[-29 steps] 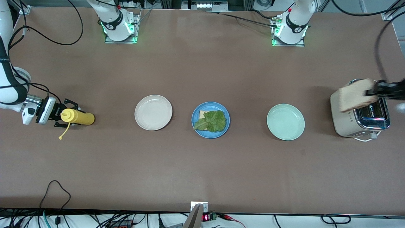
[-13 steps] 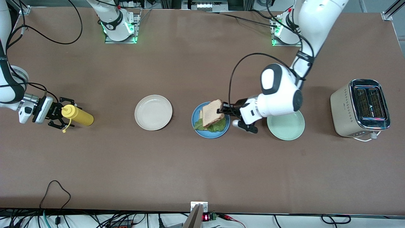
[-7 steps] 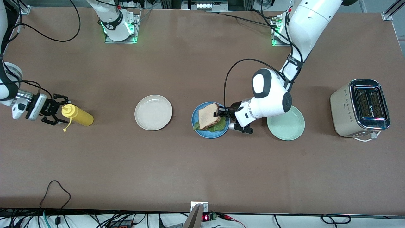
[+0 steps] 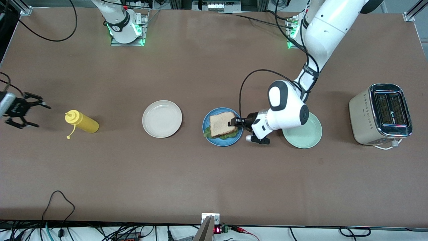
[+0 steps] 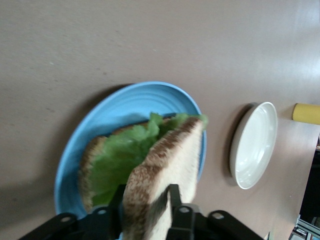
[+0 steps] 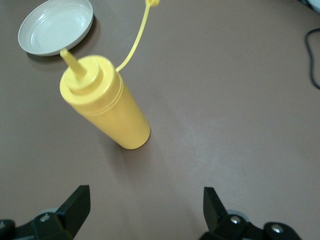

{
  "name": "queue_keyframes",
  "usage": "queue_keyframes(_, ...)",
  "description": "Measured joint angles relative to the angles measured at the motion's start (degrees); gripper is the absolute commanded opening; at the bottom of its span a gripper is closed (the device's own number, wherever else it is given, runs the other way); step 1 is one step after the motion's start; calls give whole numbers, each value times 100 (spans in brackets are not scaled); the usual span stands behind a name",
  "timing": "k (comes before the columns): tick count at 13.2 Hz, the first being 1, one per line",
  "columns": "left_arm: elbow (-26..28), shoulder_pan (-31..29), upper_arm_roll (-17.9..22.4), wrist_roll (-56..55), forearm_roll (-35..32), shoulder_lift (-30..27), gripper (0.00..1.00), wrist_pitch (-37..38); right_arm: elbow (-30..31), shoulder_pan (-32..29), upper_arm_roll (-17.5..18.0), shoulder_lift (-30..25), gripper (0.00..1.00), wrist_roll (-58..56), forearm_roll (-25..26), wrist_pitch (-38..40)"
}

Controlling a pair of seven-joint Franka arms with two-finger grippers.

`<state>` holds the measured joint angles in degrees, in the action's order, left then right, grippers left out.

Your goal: Make sandwich in blue plate with both arms

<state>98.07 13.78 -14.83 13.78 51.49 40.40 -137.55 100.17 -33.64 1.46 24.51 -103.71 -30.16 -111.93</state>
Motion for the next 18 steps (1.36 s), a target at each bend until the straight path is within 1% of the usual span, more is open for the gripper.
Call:
queue_keyframes(3,-104,-120,2,122,6,155,100,-13,-468,207,18,-396,100,1380,617,443)
queue_keyframes(5,-226,-141,1,121,6,77,100,-11,-751,554,31,-678,100,2433,1064,749)
queue_keyframes(7,-254,-143,7,97,6,-180,100,48,-919,1029,36,-1024,100,3525,1504,991)
queue_keyframes(9,-221,-139,124,67,-71,-523,100,298,-1084,1568,5,-1359,100,4657,1855,1397)
queue_keyframes(12,-199,-166,560,-270,-929,-1004,100,1021,-1365,2354,-12,-1748,100,6709,2284,1975)
queue_keyframes(14,-196,-179,821,-517,-1807,-1262,100,1365,-1523,2750,-14,-1884,100,7886,2534,2362)
queue_keyframes(16,-199,-185,1124,-669,-2872,-1473,100,1559,-1635,2937,-15,-1954,100,8759,2655,2659)
queue_keyframes(18,-216,-253,1451,-693,-3706,-1663,100,1659,-1657,2956,-24,-1985,100,9103,2771,2771)
